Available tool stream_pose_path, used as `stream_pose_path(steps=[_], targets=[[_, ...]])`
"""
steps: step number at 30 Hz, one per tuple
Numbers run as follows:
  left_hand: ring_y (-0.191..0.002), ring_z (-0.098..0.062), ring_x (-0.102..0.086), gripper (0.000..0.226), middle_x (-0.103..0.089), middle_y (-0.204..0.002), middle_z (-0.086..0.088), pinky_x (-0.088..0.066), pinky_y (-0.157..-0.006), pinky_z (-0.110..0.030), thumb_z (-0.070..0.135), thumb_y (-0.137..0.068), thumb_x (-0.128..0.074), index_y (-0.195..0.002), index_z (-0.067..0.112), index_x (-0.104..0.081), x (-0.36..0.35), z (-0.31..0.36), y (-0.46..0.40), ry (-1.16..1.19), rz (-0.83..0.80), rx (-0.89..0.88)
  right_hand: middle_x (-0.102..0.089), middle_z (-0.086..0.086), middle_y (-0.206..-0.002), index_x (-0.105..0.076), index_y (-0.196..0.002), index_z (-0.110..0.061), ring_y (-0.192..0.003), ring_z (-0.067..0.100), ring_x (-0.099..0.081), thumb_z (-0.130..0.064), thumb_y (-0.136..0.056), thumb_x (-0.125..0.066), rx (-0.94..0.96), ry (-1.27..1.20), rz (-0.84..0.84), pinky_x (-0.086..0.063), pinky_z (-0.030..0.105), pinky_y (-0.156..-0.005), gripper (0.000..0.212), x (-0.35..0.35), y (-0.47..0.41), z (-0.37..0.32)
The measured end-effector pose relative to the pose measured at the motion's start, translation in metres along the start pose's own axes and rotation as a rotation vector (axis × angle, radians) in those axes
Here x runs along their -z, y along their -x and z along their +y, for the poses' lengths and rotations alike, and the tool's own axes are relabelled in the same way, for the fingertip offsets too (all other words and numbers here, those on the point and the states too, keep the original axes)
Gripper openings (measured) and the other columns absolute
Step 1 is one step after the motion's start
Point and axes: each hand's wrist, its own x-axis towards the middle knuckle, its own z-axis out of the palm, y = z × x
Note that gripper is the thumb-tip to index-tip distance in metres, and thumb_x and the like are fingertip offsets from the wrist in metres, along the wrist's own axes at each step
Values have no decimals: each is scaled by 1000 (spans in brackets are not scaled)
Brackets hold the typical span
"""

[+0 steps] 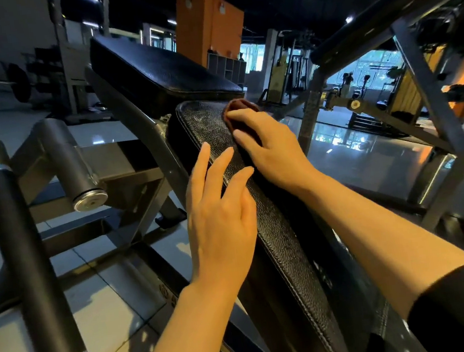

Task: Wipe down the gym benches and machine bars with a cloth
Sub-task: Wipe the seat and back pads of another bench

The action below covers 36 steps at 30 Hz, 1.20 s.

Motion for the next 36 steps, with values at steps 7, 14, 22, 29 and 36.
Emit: stream_pose_path(steps=[7,14,22,29,36], targets=[[-146,-21,-18,36,-47,-144,-6,-29,-115,-42,19,-97,-39,-119,11,-67,1,-3,1,-24,-10,-22,-54,5,-138,-47,-139,-19,-121,24,-51,-26,-103,-44,-197,55,-48,-34,27,-86,37,13,-15,45],[-146,-21,-20,38,-48,-143,-8,-33,-112,-48,19,-97,-38,-120,9,-66,-1,-1,2,-39,1,-3,-52,0,-139,-48,-140,-22,-124,13,-47,-27,-102,-46,31,-13,-13,-35,24,-96,38,-1,-2,12],[-146,-21,-20,39,-48,-144,-7,-39,-108,-52,21,-97,-36,-121,10,-66,1,-2,2,-58,-17,-11,-43,2,-139,-32,-141,-26,-116,21,-48,-39,-98,-52,-91,-49,37,-42,40,-95,49,-3,-22,23],[-145,-21,-20,38,-49,-143,-8,-38,-108,-52,19,-96,-37,-119,10,-66,-1,0,3,-63,11,-10,-21,3,-158,-40,-143,-31,-145,21,-22,-48,-97,-49,-71,-90,51,-24,37,-114,50,-10,-31,27],[-144,-20,-24,37,-48,-143,-9,-33,-113,-45,18,-96,-41,-122,6,-64,-2,-2,4,-62,51,-27,-45,-2,-141,-49,-140,-27,-129,10,-41,-34,-103,-43,-2,-76,6,-35,22,-105,38,-11,-15,-3]])
